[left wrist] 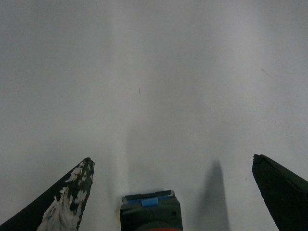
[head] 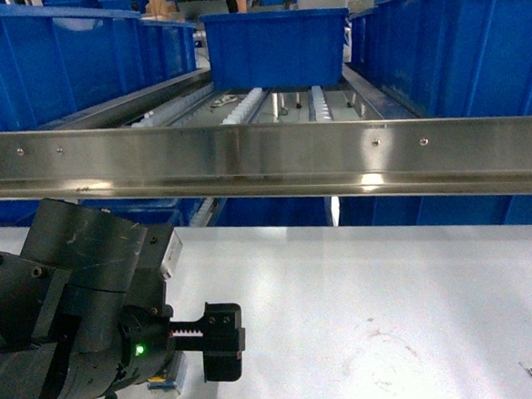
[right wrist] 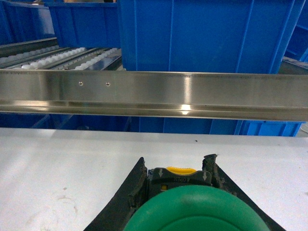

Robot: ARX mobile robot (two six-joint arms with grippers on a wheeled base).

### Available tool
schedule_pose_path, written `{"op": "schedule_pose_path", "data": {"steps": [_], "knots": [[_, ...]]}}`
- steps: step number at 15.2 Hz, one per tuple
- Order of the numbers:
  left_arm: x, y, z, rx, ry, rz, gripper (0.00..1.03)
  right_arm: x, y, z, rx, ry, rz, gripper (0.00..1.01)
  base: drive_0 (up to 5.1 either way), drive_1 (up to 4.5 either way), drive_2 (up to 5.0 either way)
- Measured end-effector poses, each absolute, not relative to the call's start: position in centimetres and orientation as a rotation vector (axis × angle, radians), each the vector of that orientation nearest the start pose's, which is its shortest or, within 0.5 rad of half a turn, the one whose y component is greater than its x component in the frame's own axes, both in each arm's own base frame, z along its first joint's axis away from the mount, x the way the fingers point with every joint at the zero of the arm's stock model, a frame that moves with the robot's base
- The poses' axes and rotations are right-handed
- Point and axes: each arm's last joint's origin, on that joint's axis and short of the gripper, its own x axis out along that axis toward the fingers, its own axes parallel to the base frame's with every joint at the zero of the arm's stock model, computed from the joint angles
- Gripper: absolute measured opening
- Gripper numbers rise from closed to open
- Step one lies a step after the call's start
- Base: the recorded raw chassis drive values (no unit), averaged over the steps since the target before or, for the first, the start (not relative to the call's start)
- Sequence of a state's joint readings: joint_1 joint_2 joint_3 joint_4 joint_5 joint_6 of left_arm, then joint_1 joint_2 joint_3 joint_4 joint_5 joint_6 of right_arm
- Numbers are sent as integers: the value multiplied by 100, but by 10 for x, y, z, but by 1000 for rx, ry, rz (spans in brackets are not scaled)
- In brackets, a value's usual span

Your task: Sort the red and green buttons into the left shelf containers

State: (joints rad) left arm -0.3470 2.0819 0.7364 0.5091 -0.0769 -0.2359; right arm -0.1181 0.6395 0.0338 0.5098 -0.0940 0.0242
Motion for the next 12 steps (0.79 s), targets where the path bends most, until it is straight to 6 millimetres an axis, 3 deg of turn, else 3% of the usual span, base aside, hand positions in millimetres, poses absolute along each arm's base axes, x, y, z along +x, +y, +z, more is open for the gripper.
{"op": "schedule_pose_path", "data": {"steps": [4, 10, 11, 12], "knots": [[307, -115, 34, -30, 863, -164, 97, 139, -14, 162, 34, 95, -25, 29, 0, 0, 0], [296, -116, 32, -7, 872, -153, 35, 139, -14, 162, 34, 95, -25, 29, 0, 0, 0], [294, -115, 31, -5, 868, -145, 28, 139, -14, 162, 34, 95, -25, 29, 0, 0, 0], [293, -113, 31, -6, 864, -142, 28, 139, -14, 162, 34, 95, -25, 29, 0, 0, 0]]}}
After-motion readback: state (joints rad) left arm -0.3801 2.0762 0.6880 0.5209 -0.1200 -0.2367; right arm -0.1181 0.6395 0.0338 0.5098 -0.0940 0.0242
